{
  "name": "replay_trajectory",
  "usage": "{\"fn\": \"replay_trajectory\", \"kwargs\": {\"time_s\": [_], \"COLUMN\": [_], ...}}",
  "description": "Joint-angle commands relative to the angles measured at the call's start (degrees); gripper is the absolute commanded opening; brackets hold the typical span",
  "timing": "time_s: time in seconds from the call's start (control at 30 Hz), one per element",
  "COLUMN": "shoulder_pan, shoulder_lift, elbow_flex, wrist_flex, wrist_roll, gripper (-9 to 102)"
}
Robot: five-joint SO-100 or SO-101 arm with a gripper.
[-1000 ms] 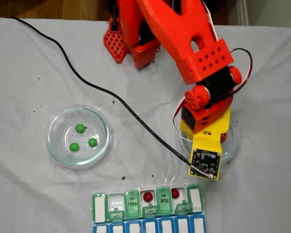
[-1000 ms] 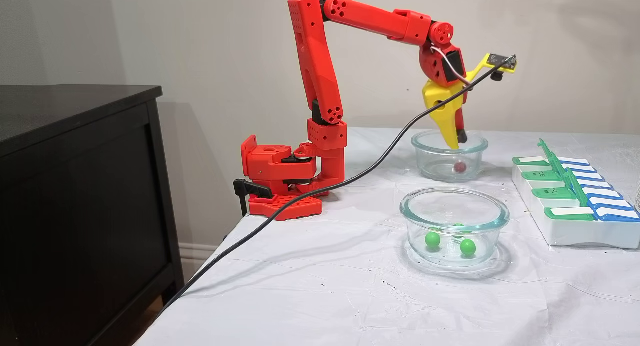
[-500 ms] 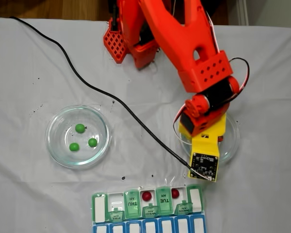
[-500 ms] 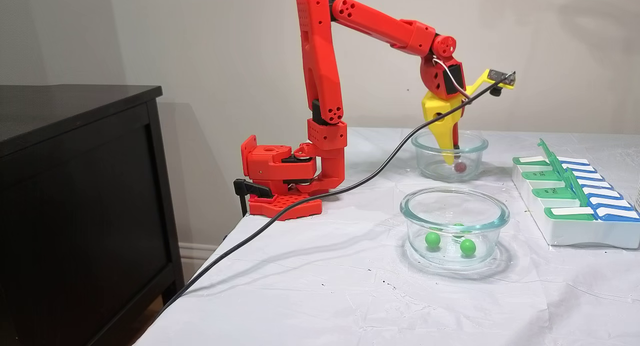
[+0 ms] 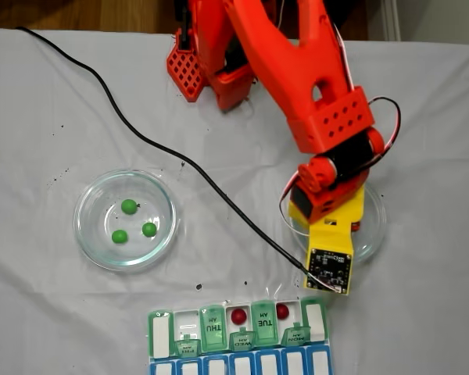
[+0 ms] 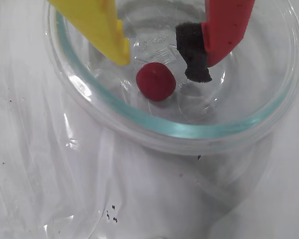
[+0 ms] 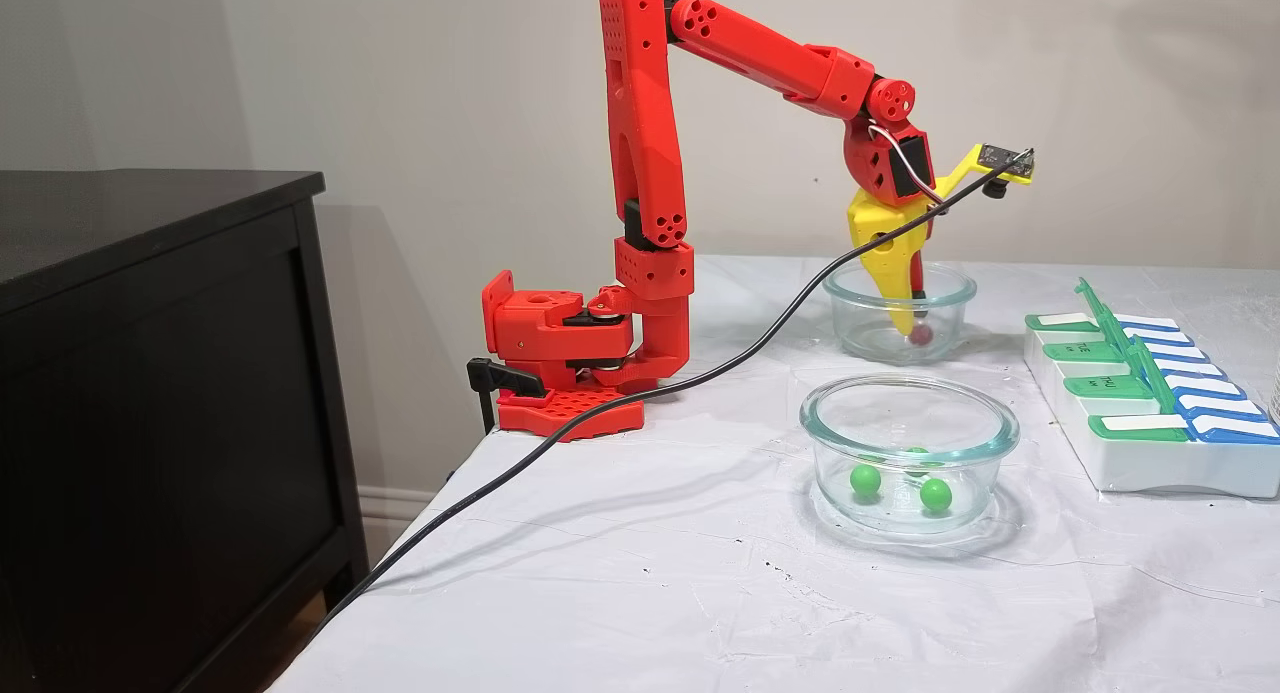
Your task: Sort medicines into box.
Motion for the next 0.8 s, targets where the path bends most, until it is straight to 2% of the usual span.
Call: {"fn": "replay_trajectory", "kwargs": {"time_s": [0.0, 0.3, 0.77], "shoulder_pan": [-0.9, 0.8, 3.8], "shoulder_lift": [0.5, -1.1, -3.8], "elbow_flex": [-0.1, 0.3, -2.0], "wrist_flex": [-1.7, -6.1, -8.2], "wrist_roll": [-1.8, -4.7, -9.1], "gripper": [20, 19, 17]}}
